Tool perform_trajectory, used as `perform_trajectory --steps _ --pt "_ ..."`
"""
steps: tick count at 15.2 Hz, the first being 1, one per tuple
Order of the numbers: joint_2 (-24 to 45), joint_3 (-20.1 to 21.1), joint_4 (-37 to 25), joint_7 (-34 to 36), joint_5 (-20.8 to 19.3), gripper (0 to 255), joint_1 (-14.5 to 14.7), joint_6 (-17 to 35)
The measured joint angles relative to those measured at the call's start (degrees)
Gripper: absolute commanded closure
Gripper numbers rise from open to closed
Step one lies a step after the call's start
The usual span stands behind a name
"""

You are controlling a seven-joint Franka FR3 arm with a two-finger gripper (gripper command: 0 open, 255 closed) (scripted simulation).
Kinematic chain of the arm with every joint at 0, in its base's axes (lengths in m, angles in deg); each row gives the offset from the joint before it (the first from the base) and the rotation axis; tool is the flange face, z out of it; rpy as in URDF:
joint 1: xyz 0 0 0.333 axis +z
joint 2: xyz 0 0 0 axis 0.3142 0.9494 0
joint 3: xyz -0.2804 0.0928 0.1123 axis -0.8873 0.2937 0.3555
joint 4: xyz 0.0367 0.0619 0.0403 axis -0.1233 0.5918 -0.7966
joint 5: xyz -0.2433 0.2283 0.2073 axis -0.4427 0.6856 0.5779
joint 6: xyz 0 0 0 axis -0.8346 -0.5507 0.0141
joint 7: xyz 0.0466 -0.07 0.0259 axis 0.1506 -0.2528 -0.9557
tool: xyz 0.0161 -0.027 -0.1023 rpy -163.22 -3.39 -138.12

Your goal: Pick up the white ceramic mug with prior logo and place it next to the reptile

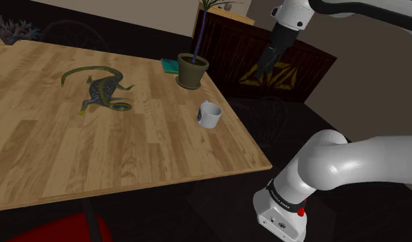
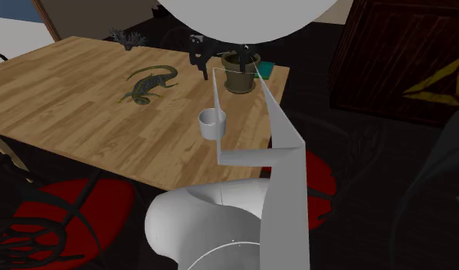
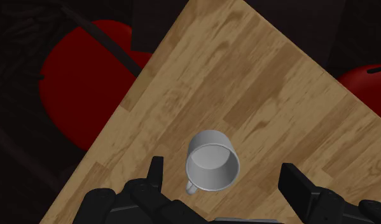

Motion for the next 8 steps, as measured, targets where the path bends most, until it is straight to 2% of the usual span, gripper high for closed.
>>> perform_trajectory --steps 3,8 --pt "1.6 0.4 0.6 0.5 0.3 0 0.3 1.7" --pt "7.6 1.6 4.5 2.0 1.0 0 1.5 9.5"
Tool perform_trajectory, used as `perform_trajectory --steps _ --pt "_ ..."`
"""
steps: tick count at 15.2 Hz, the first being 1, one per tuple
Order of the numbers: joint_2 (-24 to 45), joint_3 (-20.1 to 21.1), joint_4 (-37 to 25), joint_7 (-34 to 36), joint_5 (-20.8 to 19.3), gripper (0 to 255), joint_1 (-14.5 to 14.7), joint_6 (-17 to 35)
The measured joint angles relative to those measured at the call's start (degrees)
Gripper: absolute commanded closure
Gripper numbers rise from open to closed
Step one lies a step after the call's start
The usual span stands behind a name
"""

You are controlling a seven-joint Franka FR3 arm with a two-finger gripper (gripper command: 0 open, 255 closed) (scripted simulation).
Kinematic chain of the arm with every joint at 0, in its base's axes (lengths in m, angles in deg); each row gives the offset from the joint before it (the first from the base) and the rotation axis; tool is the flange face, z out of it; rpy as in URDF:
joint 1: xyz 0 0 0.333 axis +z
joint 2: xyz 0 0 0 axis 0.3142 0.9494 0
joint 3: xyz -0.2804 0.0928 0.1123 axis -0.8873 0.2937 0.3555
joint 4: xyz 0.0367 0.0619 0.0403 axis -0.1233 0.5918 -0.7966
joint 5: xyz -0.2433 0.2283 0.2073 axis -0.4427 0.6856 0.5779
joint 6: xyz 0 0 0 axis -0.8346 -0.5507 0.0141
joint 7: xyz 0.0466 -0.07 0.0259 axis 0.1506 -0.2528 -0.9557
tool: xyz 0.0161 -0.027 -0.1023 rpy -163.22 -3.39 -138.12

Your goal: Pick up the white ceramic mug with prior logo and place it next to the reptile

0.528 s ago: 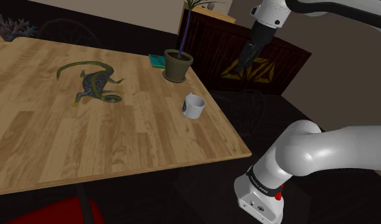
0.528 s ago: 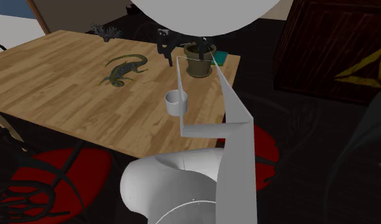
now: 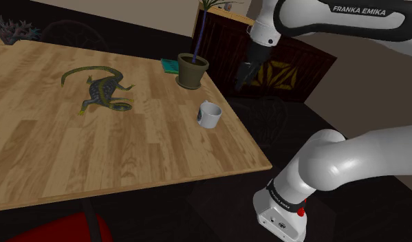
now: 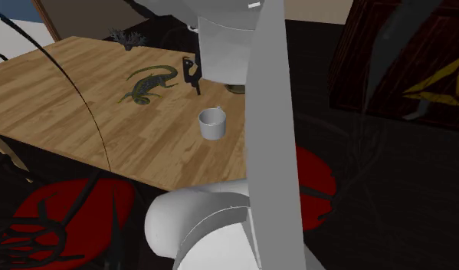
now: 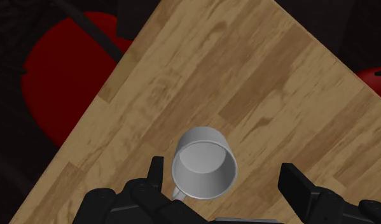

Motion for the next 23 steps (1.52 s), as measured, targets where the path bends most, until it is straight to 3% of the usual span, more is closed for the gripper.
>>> perform_trajectory --steps 13,23 --pt "24.3 3.8 0.5 4.3 1.1 0 2.9 19.6" --pt "29.9 4.0 3.0 5.0 0.6 0 2.9 27.2"
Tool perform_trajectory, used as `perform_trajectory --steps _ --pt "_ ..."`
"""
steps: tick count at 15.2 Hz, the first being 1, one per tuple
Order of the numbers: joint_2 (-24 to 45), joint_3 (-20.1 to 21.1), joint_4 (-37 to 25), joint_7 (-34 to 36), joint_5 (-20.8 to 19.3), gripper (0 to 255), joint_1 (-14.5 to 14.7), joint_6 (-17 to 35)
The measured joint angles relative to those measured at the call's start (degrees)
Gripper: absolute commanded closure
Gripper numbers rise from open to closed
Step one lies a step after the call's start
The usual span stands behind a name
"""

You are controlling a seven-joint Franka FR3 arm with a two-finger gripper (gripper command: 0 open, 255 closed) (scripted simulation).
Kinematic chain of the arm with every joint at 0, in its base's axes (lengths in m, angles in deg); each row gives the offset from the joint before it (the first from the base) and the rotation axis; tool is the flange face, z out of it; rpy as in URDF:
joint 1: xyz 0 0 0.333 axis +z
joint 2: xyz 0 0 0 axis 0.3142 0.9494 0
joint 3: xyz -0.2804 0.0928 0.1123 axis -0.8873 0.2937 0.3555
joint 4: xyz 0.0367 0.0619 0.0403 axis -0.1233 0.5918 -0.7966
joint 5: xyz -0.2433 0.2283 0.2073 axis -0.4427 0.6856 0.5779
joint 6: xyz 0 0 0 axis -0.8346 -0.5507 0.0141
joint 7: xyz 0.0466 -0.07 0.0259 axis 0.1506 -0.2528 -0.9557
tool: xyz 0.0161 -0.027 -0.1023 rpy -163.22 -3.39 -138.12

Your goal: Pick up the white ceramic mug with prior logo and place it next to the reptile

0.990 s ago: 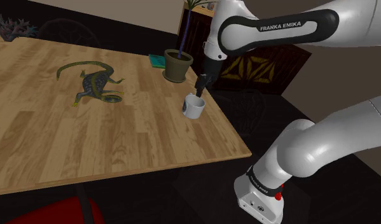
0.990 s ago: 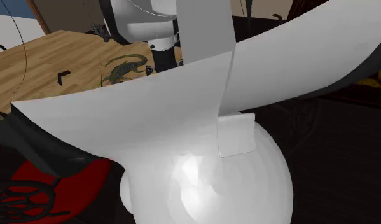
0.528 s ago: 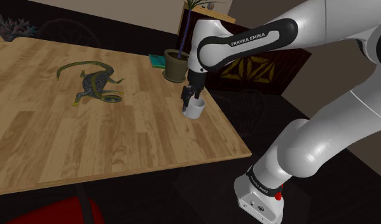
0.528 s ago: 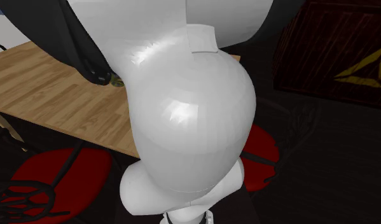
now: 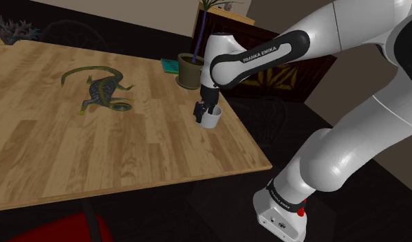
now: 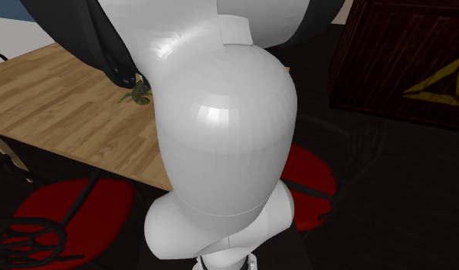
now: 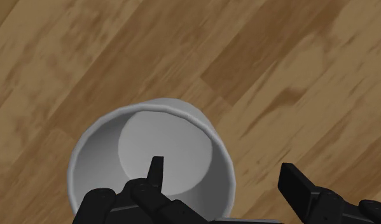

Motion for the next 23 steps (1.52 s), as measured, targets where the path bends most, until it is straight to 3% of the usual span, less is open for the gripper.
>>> perform_trajectory --steps 5,6,16,23 --pt "0.1 0.0 0.1 0.0 0.0 0 0.0 0.3" --pt "0.1 0.0 0.1 0.0 0.0 255 0.0 0.3" --pt "0.1 0.0 0.1 0.0 0.0 255 0.0 0.3" --pt "-2.9 0.0 -1.8 -0.5 0.3 255 0.1 -4.6"
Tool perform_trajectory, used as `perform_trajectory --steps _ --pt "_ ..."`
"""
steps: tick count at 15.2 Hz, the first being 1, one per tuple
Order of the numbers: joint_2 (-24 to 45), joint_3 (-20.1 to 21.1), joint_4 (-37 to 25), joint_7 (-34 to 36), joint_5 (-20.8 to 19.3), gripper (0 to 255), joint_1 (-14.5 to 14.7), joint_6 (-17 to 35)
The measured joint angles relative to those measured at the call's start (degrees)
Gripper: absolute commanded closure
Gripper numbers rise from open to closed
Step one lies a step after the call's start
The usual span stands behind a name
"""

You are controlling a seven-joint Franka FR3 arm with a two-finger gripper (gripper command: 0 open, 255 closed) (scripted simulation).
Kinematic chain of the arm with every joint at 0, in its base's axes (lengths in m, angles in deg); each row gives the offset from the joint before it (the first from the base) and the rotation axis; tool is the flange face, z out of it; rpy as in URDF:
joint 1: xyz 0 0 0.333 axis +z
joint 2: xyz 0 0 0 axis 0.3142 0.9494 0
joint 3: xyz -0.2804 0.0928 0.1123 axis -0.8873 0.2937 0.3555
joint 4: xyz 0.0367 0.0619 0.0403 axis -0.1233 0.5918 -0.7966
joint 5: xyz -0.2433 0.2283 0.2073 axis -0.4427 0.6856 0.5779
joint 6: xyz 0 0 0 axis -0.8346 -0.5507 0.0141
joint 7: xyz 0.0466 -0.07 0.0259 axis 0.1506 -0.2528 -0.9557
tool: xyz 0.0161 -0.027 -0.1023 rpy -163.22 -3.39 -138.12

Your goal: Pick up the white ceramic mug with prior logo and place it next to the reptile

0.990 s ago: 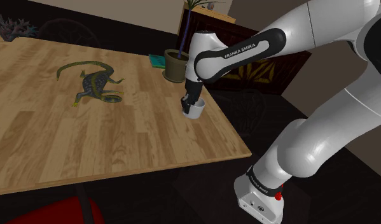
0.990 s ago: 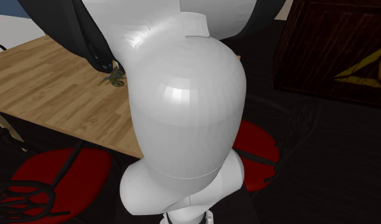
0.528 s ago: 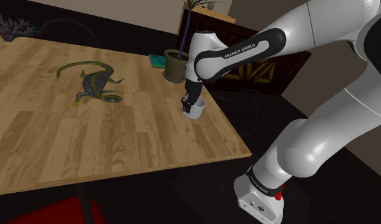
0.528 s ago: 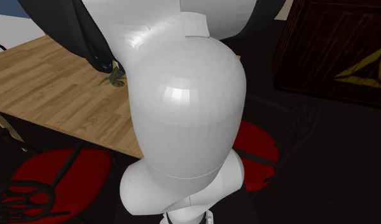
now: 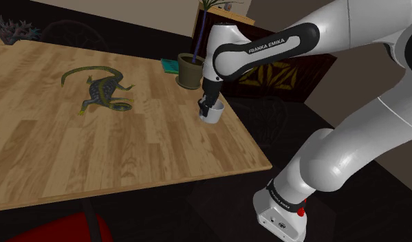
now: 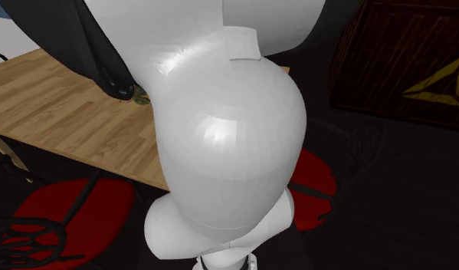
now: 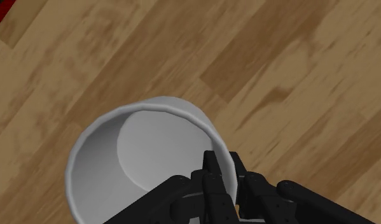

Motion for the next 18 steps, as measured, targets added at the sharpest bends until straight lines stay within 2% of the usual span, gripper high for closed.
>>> perform_trajectory --steps 18 --pt "-6.0 0.0 -8.9 -1.0 0.7 255 0.2 -14.8"
